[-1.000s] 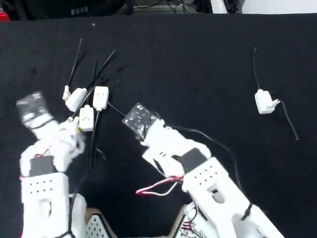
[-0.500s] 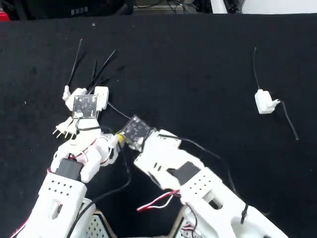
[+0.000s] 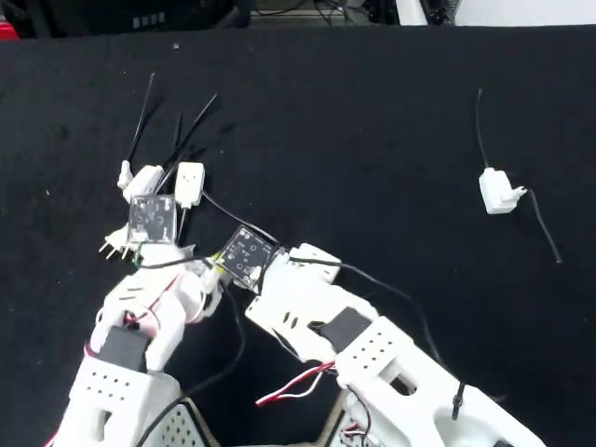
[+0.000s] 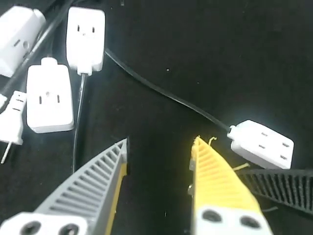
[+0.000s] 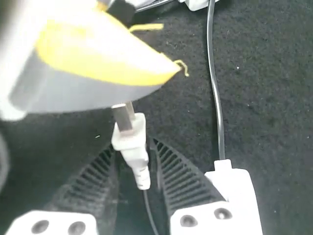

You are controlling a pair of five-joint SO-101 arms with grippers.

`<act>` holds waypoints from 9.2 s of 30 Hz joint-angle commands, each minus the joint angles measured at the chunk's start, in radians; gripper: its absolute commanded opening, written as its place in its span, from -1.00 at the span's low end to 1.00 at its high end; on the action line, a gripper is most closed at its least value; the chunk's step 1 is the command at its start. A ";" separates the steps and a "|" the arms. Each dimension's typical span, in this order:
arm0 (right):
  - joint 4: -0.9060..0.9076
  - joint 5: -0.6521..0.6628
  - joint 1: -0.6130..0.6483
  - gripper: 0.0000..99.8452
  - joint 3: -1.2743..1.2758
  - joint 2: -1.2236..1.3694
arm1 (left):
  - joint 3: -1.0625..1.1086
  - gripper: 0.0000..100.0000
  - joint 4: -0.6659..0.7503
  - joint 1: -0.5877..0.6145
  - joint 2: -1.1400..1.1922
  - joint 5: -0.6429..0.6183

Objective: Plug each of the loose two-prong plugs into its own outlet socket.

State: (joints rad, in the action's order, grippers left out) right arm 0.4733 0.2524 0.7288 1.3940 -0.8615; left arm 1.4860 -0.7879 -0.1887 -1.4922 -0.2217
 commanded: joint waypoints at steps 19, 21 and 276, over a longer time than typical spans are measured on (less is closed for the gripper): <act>0.222 -0.035 -0.002 -0.98 -0.208 -0.048 | 0.071 -0.57 -0.025 -0.053 -0.169 0.058; 0.272 -0.035 -0.023 -0.98 -0.229 -0.101 | 0.073 -0.57 -0.025 -0.051 -0.169 0.058; -0.032 -0.089 0.120 -0.98 -0.176 0.150 | -0.004 -0.58 -0.135 0.119 -0.173 0.046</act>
State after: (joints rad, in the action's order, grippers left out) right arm 0.4611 0.1726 0.8347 1.2283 -0.6590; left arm 1.4768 -0.9444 -0.0460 -1.6579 -0.2371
